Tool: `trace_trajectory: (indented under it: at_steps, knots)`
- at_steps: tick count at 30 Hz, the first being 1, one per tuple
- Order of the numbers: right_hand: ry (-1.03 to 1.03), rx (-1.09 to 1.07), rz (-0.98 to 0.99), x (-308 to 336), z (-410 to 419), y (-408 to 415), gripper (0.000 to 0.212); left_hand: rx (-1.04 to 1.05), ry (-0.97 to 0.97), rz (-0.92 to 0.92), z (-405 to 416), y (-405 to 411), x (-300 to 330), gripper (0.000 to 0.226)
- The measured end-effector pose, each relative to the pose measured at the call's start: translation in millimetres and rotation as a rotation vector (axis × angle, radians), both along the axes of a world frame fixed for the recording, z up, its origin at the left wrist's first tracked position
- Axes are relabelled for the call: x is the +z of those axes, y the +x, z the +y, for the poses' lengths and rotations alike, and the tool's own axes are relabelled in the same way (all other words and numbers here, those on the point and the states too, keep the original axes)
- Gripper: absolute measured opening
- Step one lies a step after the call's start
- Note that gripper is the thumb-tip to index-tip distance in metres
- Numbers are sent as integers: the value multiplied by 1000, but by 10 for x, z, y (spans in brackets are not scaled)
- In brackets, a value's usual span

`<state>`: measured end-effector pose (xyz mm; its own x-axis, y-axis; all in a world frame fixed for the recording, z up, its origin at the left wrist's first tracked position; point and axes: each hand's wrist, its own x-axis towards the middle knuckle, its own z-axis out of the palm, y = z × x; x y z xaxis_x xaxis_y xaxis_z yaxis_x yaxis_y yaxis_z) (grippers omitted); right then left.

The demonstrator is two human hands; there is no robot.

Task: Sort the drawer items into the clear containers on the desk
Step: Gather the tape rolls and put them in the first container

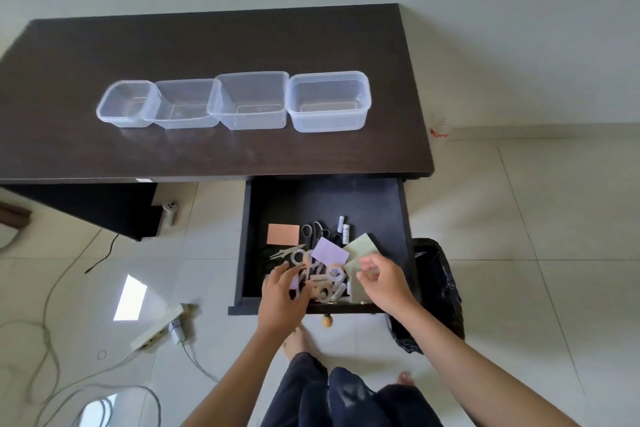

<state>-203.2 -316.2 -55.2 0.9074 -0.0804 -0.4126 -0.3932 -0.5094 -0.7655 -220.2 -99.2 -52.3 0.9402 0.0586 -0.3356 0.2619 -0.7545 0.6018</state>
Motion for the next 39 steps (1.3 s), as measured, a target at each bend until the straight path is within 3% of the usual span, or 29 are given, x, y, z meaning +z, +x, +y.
trace_trajectory:
  at_steps: [4,11,14,18,24,29,34,39]
  knots:
    - [-101,89,125,-167,420,101,30,-64,67,107,457,283,-74,52]
    - [-347,236,242,-304,712,223,49,-402,312,383,689,589,-174,33]
    - [-366,280,276,-354,757,274,56,-465,274,407,650,647,-249,35]
    - [-343,325,286,-416,757,316,47,-374,158,369,645,644,-330,45]
    - [-305,302,269,-420,729,324,53,-257,-10,200,670,609,-317,48]
    - [-259,288,266,-449,704,348,44,-161,-131,181,648,739,-254,53]
    - [-197,328,264,-481,737,394,39,-45,-146,205,594,822,-244,57]
    - [-199,324,178,-480,814,471,35,-49,-2,275,532,789,-282,52]
